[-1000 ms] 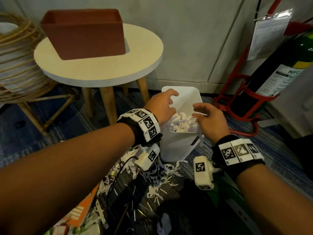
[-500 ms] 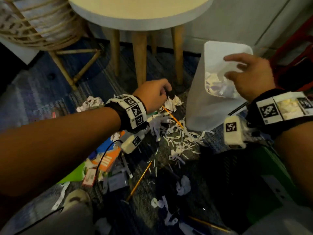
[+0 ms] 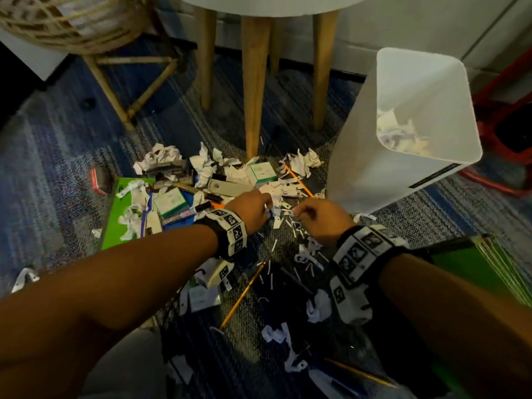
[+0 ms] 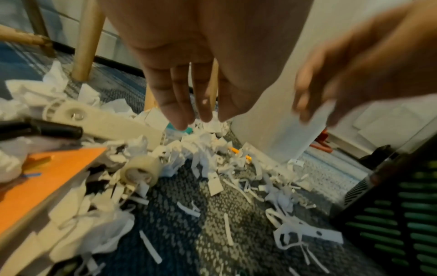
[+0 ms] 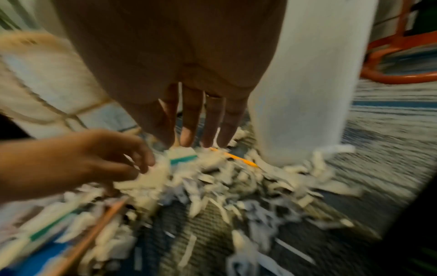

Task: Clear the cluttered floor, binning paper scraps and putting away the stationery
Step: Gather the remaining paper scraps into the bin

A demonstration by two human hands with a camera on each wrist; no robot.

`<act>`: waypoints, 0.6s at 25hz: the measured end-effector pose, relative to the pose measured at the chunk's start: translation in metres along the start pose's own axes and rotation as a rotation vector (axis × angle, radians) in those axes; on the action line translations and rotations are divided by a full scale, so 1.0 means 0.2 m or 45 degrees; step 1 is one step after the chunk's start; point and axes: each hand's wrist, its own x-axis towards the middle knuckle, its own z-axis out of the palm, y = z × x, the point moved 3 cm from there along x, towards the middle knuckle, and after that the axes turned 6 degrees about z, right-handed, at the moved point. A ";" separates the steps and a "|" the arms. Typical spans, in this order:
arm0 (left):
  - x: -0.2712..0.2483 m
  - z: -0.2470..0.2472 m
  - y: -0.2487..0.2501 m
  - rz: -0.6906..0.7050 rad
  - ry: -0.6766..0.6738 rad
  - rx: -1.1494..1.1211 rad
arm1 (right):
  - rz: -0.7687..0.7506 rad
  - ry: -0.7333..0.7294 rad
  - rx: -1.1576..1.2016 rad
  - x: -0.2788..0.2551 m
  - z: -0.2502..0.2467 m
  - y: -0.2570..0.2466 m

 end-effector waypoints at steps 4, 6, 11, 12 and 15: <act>0.10 0.05 0.00 0.078 0.097 0.036 | 0.432 0.001 -0.161 0.12 0.20 0.41; 0.15 0.04 0.01 0.113 0.145 0.046 | 0.526 0.054 -0.283 0.10 0.31 0.53; 0.24 0.12 -0.04 0.227 -0.014 0.210 | 0.445 -0.039 -0.339 0.08 0.39 0.57; 0.25 0.14 -0.05 0.246 -0.075 0.264 | 0.424 -0.098 -0.331 0.09 0.41 0.57; 0.30 0.17 -0.04 0.286 -0.181 0.362 | 0.378 -0.287 -0.491 0.08 0.51 0.54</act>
